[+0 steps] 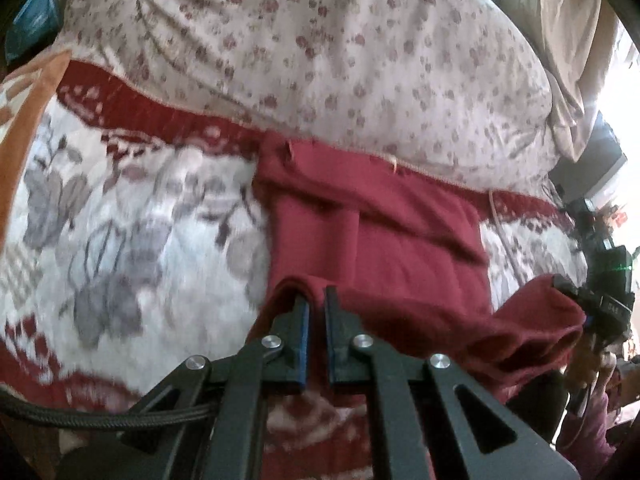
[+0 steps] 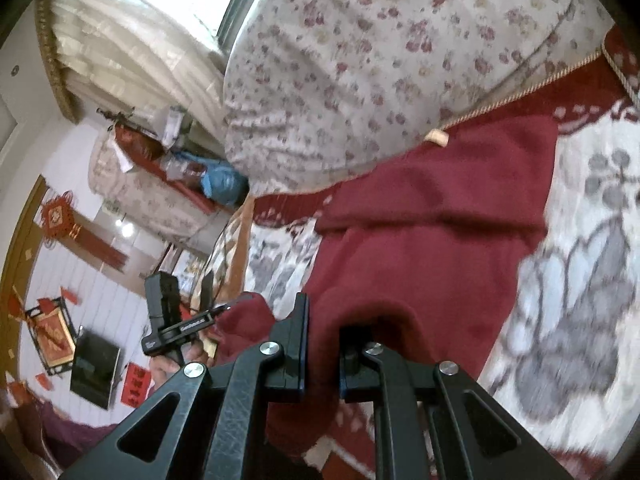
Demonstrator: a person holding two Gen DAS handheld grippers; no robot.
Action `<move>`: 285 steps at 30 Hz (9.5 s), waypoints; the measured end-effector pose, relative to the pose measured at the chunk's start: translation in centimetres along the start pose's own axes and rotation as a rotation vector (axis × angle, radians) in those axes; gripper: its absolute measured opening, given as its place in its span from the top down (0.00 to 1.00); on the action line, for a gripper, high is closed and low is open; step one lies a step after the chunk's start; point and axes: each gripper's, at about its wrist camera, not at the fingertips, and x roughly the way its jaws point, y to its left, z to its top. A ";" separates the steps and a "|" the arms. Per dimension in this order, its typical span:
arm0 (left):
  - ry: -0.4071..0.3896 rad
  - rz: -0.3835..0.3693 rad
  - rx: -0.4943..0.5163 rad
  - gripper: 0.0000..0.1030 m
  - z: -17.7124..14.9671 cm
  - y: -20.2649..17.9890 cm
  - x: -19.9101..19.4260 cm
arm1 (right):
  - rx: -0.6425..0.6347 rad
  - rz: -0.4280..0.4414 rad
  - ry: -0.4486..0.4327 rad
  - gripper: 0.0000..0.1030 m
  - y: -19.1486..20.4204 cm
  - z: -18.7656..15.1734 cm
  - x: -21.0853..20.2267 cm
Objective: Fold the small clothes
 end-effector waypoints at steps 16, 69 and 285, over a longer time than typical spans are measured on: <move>-0.045 0.089 -0.047 0.94 14.3 0.1 12.8 | 0.084 -0.173 -0.086 0.88 -7.9 11.6 5.2; 0.076 0.075 -0.076 0.23 3.4 5.0 10.7 | -0.193 -0.614 0.118 0.90 -7.2 3.5 7.7; -0.032 -0.025 0.167 0.87 5.2 -9.7 10.3 | -0.377 -0.480 0.224 0.77 3.9 17.1 23.9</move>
